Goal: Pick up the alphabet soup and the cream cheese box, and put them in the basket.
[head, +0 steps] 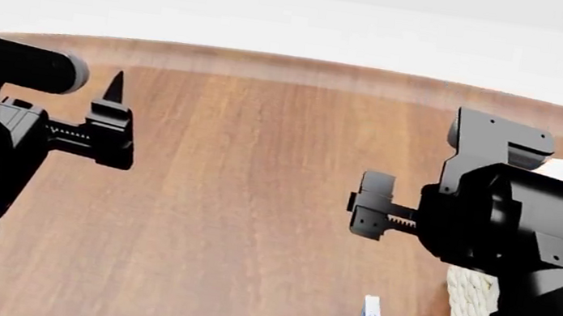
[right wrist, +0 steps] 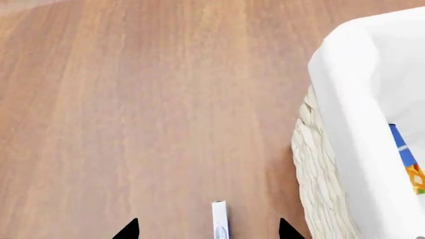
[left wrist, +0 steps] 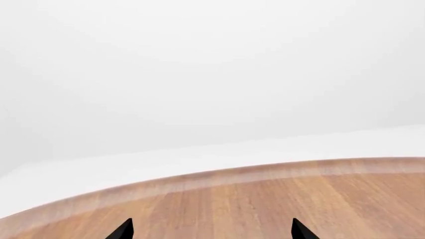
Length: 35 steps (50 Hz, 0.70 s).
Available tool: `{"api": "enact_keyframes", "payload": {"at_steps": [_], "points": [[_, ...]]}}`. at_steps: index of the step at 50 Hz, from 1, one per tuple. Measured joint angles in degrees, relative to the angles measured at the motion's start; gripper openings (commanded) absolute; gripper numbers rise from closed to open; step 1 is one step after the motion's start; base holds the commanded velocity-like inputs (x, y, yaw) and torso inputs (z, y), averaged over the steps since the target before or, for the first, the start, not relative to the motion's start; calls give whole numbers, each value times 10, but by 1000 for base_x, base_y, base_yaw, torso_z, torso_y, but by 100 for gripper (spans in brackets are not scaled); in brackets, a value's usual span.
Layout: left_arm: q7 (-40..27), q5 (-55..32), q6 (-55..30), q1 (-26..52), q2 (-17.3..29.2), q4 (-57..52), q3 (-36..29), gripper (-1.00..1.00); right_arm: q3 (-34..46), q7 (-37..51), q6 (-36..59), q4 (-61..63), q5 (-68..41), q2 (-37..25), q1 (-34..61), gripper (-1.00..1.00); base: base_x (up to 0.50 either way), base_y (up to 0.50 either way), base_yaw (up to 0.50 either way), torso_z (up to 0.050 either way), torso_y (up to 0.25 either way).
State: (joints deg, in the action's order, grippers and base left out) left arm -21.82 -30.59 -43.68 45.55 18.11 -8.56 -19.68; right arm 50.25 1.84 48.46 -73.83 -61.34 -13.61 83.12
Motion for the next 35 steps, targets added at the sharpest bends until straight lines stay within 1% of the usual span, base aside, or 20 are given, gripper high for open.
{"api": "enact_keyframes", "payload": {"at_steps": [14, 35], "points": [[3, 1, 9, -2, 3, -1, -4, 100, -74, -18, 15, -8, 84, 9, -11, 100, 0, 0, 0, 0, 0], [7, 7, 25, -8, 6, -3, -14, 100, -240, -50, 32, -4, 265, 28, -14, 100, 0, 0, 0, 0, -245]]}}
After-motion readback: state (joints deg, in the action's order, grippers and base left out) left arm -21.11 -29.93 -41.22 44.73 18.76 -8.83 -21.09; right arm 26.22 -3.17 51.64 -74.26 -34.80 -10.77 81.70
